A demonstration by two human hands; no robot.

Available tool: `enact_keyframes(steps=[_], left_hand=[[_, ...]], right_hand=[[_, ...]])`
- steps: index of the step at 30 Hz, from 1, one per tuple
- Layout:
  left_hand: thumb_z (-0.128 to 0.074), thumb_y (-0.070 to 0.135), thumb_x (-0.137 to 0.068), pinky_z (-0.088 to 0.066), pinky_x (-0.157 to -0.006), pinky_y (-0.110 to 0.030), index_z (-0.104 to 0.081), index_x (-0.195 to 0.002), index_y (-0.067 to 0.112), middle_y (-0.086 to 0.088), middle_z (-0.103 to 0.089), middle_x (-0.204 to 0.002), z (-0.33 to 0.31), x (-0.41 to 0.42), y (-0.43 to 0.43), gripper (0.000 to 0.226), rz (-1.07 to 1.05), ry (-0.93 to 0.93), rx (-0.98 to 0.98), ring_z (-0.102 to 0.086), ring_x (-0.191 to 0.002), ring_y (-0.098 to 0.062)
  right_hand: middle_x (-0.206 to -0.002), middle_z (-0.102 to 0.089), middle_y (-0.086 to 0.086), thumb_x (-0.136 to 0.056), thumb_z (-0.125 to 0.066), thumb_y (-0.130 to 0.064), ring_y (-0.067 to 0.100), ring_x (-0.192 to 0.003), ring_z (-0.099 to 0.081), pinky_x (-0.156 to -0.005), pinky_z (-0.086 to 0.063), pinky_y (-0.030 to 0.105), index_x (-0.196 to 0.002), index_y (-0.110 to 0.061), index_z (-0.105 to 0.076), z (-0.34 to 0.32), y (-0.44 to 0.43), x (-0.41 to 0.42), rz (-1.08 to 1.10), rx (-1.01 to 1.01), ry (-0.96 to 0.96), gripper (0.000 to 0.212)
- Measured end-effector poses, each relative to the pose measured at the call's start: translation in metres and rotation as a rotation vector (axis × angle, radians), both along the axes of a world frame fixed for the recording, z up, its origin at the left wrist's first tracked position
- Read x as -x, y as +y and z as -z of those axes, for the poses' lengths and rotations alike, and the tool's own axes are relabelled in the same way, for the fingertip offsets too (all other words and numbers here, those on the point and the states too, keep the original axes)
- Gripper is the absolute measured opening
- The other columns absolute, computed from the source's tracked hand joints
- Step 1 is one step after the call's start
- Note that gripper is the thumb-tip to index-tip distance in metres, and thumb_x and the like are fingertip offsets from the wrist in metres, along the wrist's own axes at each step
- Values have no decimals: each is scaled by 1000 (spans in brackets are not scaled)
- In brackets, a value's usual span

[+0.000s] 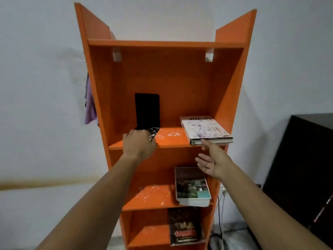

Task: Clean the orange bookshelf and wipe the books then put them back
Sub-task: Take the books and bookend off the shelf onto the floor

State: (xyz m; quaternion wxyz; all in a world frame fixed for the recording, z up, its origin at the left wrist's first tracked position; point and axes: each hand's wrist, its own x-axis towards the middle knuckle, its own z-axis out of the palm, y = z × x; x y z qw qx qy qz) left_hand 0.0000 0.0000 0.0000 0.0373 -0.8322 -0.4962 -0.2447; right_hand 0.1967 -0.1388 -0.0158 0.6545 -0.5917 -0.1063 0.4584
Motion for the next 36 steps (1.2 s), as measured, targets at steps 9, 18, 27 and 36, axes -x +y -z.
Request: enact_keyframes(steps=[9,18,27,36], left_hand=[[-43,55,-97,-28,-112,-55,-58,-133,17,-9,-55,-143,65,-15,43,54,4,62,-8,-45,-136,-31],[-42,69,-92,-27,-118,-50,-50,-141,10,-12,-49,-145,59,-20,51,77,78,118,-49,-38,-140,-30],[-40,53,-101,-34,-106,-49,-63,-132,18,-6,-59,-135,71,-28,29,52,92,-98,-83,-49,-128,-28],[-76,52,-83,-38,-103,-52,-42,-132,14,-19,-39,-143,59,-31,38,71,-616,-993,347,-41,-132,-42]], right_hand=[[-154,-41,13,-86,-71,-46,35,-121,-57,-87,-56,44,-151,-26,-37,21,50,-22,314,-226,149,76],[-123,-54,13,-76,-84,-14,30,-95,-65,-81,-61,45,-126,-20,-29,-4,89,-39,601,-84,140,74],[-120,-61,13,-71,-83,-10,33,-98,-66,-89,-58,50,-133,-15,-40,-1,81,-33,579,-113,137,76],[-110,-63,0,-83,-75,-18,21,-99,-59,-92,-48,47,-115,-15,-57,17,64,-12,418,-224,180,37]])
